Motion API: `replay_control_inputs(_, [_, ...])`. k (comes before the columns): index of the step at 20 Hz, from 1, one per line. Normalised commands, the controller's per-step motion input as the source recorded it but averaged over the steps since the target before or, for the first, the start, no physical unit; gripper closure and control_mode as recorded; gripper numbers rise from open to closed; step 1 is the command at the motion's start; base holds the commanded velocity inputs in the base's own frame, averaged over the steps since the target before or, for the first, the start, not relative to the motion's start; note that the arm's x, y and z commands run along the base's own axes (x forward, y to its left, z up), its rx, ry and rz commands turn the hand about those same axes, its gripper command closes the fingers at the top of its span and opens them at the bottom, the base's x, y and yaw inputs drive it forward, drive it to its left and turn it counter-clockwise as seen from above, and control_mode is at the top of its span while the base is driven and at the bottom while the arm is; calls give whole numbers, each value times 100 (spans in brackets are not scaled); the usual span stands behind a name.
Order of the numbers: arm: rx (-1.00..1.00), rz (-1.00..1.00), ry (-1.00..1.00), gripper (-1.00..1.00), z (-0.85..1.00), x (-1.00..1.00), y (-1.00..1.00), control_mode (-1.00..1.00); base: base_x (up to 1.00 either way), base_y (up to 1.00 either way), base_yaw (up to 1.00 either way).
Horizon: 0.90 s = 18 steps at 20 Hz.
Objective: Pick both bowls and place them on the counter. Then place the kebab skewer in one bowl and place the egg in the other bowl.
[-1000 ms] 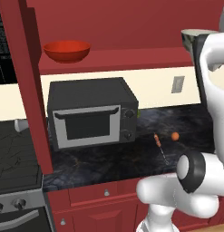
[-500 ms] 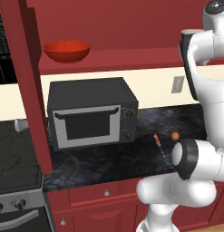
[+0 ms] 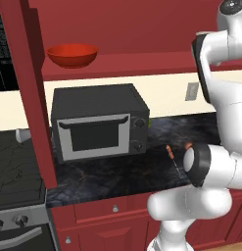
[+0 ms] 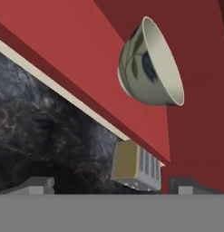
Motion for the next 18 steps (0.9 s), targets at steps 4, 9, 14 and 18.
replay_control_inputs(4, [-1, 3, 0, -100, 0, 40, -3, -100, 0, 0, 0])
replay_control_inputs(9, [0, 5, 2, -100, 0, 41, -15, -100, 0, 0, 0])
replay_control_inputs(14, [0, 3, 4, -100, 0, 37, -27, -100, 0, 0, 0])
replay_control_inputs(18, [0, 2, 6, -100, 0, 32, -22, -100, 0, 0, 0])
